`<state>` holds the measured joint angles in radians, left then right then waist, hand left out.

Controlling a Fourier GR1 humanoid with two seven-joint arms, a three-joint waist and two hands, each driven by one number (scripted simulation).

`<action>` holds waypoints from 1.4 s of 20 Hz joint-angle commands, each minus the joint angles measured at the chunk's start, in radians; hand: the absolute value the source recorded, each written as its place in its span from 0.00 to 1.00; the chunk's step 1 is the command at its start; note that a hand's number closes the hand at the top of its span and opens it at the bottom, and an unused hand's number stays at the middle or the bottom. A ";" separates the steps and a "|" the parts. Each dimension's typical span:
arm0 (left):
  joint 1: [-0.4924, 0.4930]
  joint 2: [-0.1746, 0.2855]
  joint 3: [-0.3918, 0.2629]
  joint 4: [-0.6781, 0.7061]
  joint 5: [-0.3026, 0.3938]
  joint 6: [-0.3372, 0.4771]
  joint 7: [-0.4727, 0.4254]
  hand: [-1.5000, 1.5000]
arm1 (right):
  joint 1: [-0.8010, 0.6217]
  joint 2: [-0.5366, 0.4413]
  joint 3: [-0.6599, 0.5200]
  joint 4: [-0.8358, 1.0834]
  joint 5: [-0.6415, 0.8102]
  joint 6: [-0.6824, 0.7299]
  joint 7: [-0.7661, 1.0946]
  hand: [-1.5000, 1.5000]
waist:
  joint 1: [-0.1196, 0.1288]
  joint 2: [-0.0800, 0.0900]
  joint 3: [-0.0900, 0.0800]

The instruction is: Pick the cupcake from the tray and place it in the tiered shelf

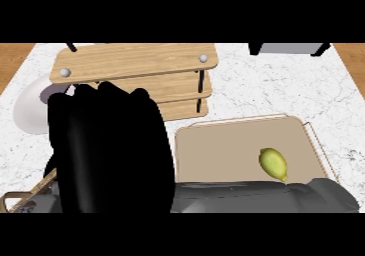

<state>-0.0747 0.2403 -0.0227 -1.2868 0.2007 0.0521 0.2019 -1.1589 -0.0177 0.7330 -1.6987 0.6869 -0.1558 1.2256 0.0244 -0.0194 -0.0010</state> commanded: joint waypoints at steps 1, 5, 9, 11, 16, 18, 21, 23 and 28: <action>-0.010 -0.021 -0.016 -0.004 -0.002 0.019 0.055 0.50 | -0.157 0.017 -0.118 0.069 -0.048 0.043 0.242 1.00 | -0.004 0.005 -0.002; -0.007 -0.022 -0.019 -0.020 -0.008 0.040 0.069 0.50 | -0.311 0.017 -0.263 0.189 -0.080 0.087 0.204 1.00 | -0.005 0.007 -0.002; -0.036 0.000 0.004 -0.016 0.014 0.024 0.082 0.50 | -0.369 0.017 -0.327 0.338 -0.081 0.085 0.102 1.00 | -0.010 0.017 -0.001; 0.024 0.013 0.003 -0.048 0.028 -0.004 0.061 0.50 | -0.379 0.017 -0.381 0.398 -0.094 0.106 0.051 1.00 | -0.004 0.017 -0.001; 0.021 -0.002 -0.023 -0.057 0.010 0.018 0.083 0.50 | -0.465 0.017 -0.403 0.561 -0.176 0.121 -0.025 1.00 | 0.002 0.019 -0.001; 0.025 0.016 -0.009 -0.073 0.019 0.011 0.091 0.50 | -0.415 0.017 -0.413 0.563 -0.159 0.145 -0.086 1.00 | -0.009 0.018 0.000; 0.011 0.006 0.003 -0.007 0.016 0.004 0.033 0.50 | -0.436 0.005 -0.452 0.696 -0.150 0.142 -0.223 1.00 | -0.007 0.024 -0.001; -0.007 0.025 0.016 -0.009 0.027 -0.009 0.062 0.50 | -0.425 0.017 -0.438 0.686 -0.159 0.137 -0.215 1.00 | -0.012 0.021 0.000; -0.017 0.005 -0.015 -0.037 0.000 0.023 0.093 0.50 | -0.429 0.018 -0.385 0.837 -0.158 0.016 -0.289 1.00 | 0.006 0.025 -0.001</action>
<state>-0.0806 0.2508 -0.0245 -1.3286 0.2117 0.0843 0.2739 -1.5756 -0.0037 0.3227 -0.9653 0.5420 -0.0700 0.9749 0.0200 0.0019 0.0001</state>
